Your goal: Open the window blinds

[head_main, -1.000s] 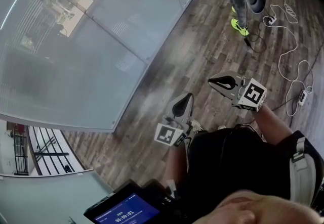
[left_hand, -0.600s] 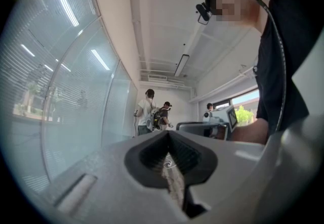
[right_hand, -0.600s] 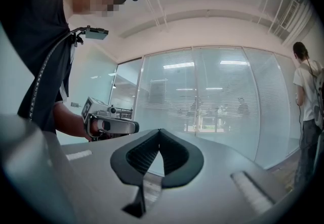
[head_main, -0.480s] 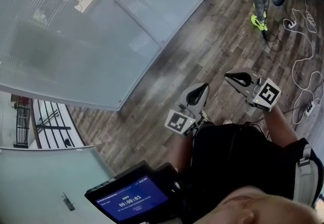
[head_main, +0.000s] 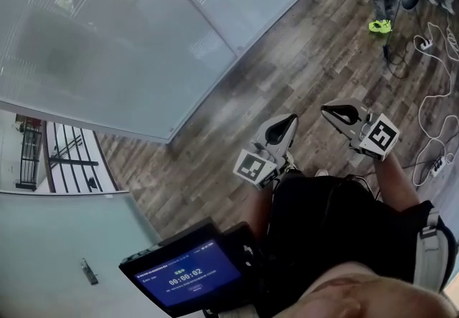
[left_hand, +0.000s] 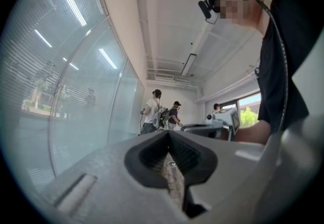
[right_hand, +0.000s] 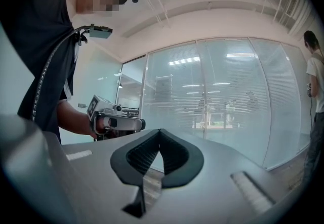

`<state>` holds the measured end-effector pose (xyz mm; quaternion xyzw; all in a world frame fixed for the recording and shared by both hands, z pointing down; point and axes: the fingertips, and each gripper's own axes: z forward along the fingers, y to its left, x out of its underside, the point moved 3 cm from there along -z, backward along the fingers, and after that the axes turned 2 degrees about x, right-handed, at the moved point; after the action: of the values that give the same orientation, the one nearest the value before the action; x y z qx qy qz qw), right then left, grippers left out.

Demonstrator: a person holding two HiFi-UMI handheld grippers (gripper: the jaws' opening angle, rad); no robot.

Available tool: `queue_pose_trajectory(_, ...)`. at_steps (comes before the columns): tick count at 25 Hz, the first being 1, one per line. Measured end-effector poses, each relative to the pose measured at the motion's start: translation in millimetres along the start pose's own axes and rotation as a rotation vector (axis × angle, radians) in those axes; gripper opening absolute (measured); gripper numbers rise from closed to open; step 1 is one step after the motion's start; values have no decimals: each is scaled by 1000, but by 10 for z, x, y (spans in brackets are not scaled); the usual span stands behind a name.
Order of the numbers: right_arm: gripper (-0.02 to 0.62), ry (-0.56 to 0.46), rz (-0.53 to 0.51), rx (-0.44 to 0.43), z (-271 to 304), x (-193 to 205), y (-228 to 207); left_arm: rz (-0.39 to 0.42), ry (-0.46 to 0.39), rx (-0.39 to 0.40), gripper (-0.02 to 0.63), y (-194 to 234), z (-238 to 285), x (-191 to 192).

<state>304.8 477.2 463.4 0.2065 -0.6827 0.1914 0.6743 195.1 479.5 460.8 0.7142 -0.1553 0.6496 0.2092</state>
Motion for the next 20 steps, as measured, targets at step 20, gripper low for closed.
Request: queue_pose_trajectory(20, 6, 25, 2, -37, 959, 66, -381, -32, 19, 9, 2, 988, -70, -33)
